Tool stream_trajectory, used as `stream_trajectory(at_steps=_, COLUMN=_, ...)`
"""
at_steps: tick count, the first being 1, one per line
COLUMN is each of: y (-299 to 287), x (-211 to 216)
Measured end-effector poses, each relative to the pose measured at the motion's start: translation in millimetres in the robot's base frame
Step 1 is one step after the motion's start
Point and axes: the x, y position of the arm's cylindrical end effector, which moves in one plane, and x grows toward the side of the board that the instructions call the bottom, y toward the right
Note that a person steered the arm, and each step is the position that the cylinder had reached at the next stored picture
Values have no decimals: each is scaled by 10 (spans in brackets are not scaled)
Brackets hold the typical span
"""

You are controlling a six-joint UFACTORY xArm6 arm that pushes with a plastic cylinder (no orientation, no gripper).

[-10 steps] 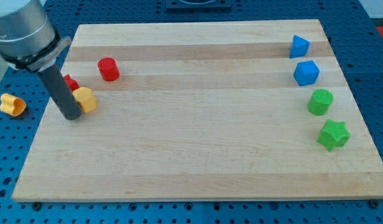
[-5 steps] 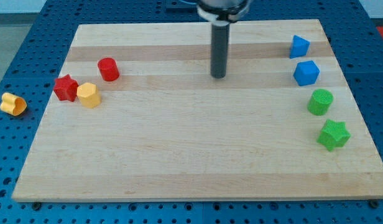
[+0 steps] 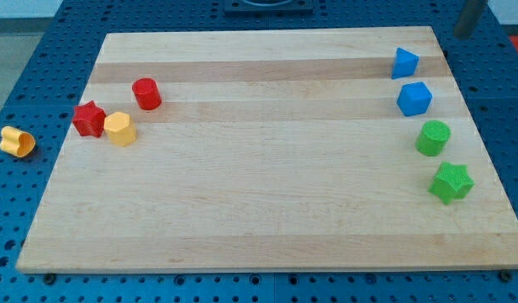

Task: Move the blue triangle to the center

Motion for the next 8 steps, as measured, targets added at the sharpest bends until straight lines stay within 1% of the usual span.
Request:
stream_trajectory(at_steps=1, y=-1009, x=508)
stream_trajectory(at_steps=2, y=-1900, x=822)
stream_trajectory(at_steps=3, y=-2373, x=1075)
stream_trajectory(at_steps=4, y=-1585, x=977)
stream_trajectory(at_steps=5, y=-1723, x=1445)
stream_trajectory(at_steps=6, y=-2709, x=1585)
stream_trajectory(at_steps=7, y=-2883, x=1579)
stream_trajectory(at_steps=8, y=-1795, x=1579)
